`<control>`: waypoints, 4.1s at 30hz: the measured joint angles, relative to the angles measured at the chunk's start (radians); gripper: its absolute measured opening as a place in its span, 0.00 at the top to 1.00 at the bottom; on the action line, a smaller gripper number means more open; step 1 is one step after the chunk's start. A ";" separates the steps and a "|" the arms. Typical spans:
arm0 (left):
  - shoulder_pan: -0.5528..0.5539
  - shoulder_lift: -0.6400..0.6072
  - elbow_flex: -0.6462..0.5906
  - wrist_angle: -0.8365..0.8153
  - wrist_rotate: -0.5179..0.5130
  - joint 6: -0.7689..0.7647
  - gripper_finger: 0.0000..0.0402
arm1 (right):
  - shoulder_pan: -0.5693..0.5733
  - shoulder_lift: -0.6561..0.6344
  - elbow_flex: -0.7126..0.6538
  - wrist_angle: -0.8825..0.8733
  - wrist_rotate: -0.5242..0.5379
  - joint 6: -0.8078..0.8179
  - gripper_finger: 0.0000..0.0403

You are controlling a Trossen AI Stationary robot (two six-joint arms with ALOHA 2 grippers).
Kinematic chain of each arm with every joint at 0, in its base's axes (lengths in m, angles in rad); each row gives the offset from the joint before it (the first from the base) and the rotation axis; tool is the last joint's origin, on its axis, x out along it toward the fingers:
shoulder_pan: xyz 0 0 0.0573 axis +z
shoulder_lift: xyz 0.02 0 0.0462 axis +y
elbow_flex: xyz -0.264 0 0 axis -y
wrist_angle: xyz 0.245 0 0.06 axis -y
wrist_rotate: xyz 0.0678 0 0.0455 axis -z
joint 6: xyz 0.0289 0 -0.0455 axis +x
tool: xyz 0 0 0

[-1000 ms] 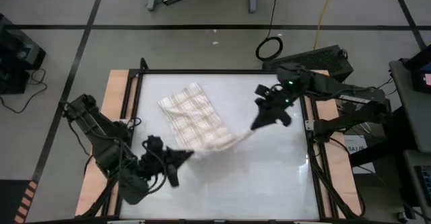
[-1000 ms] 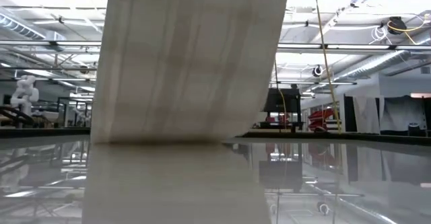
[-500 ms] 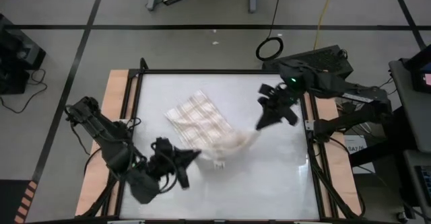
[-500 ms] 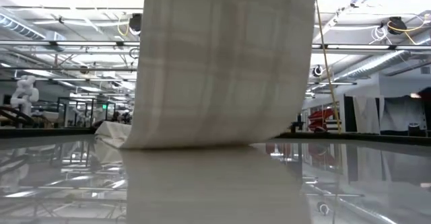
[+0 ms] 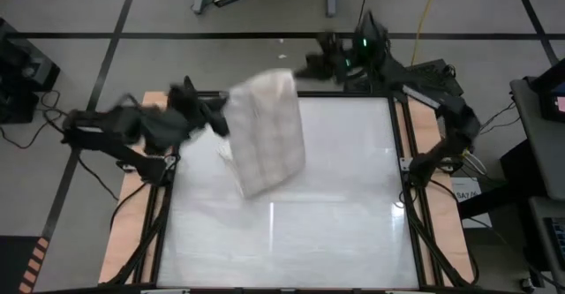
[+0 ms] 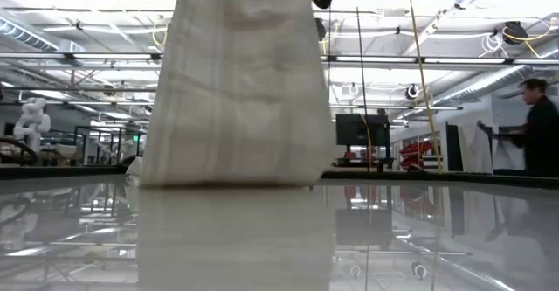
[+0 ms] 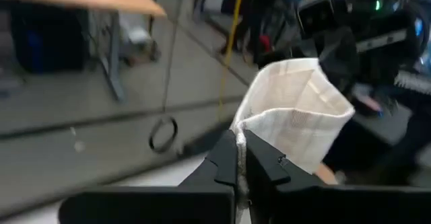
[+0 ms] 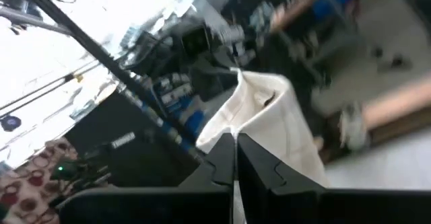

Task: Roll towel
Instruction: Roll the white-brown patterned towel

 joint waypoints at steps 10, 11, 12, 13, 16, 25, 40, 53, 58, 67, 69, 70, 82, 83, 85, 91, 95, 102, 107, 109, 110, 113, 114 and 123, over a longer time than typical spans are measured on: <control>0.384 -0.116 0.000 0.585 0.307 0.639 0.98 | -0.101 0.459 0.763 0.043 -0.031 0.087 1.00; 0.417 -0.116 0.001 0.637 0.354 0.673 0.98 | -0.107 0.448 0.709 0.196 0.009 0.157 1.00; 0.449 -0.114 0.001 0.683 0.410 0.700 0.98 | -0.119 0.440 0.668 0.283 0.022 0.224 1.00; 0.484 -0.109 0.006 0.712 0.469 0.720 0.98 | -0.124 0.436 0.649 0.321 0.021 0.285 1.00; 0.559 -0.085 0.040 0.751 0.618 0.722 0.98 | -0.133 0.432 0.673 0.314 -0.023 0.312 1.00; 0.640 -0.029 0.128 0.673 0.860 0.593 0.98 | -0.130 0.329 0.748 0.096 -0.138 0.125 1.00; 0.560 0.108 0.296 0.522 0.929 0.400 0.98 | -0.054 0.048 0.766 -0.740 0.059 -0.383 1.00; 0.750 0.172 0.295 0.548 0.892 0.457 0.98 | -0.122 0.230 0.762 -0.481 0.085 -0.303 1.00; 0.855 0.182 0.295 0.728 0.972 0.480 0.98 | -0.179 0.284 0.766 -0.171 0.092 -0.123 1.00; 0.865 0.098 0.295 0.634 1.265 0.365 0.98 | -0.148 0.247 0.764 -0.129 -0.083 0.109 1.00; 0.833 0.071 0.295 0.530 1.335 0.315 0.98 | -0.132 0.235 0.764 -0.181 -0.130 0.134 1.00; 0.814 0.060 0.296 0.472 1.365 0.292 0.98 | -0.122 0.228 0.764 -0.211 -0.147 0.142 1.00; 0.441 -0.015 0.293 -0.147 1.281 0.154 0.98 | 0.038 0.136 0.765 -1.256 -0.046 -0.499 1.00; 0.413 -0.014 0.293 -0.163 1.255 0.142 0.98 | 0.053 0.135 0.765 -1.331 -0.021 -0.551 1.00; 0.364 -0.003 0.293 -0.185 1.223 0.123 0.98 | 0.088 0.135 0.765 -1.456 0.019 -0.631 1.00; 0.216 0.072 0.293 -0.289 1.199 0.071 0.98 | 0.210 0.130 0.765 -1.636 0.152 -0.726 1.00; 0.100 0.121 0.293 -0.357 1.130 0.035 0.98 | 0.289 0.130 0.765 -1.699 0.231 -0.722 1.00; -0.116 0.131 0.119 -0.184 0.997 -0.100 0.98 | 0.474 0.125 0.726 -1.742 0.340 -0.653 1.00; -0.232 0.131 -0.101 0.050 0.912 -0.203 0.98 | 0.582 0.074 0.540 -1.691 0.378 -0.591 1.00; -0.262 0.131 -0.193 0.157 0.881 -0.243 0.98 | 0.607 0.025 0.411 -1.622 0.380 -0.549 1.00; -0.274 0.131 -0.237 0.207 0.869 -0.265 0.98 | 0.619 -0.005 0.339 -1.577 0.380 -0.519 1.00; -0.309 0.131 -0.343 0.308 0.807 -0.339 0.98 | 0.643 -0.108 0.094 -1.411 0.387 -0.427 1.00; -0.319 0.131 -0.379 0.340 0.787 -0.356 0.98 | 0.648 -0.145 0.004 -1.349 0.396 -0.388 1.00; -0.328 0.131 -0.630 0.660 0.755 -0.372 0.98 | 0.673 -0.405 -0.539 -0.776 0.462 -0.069 1.00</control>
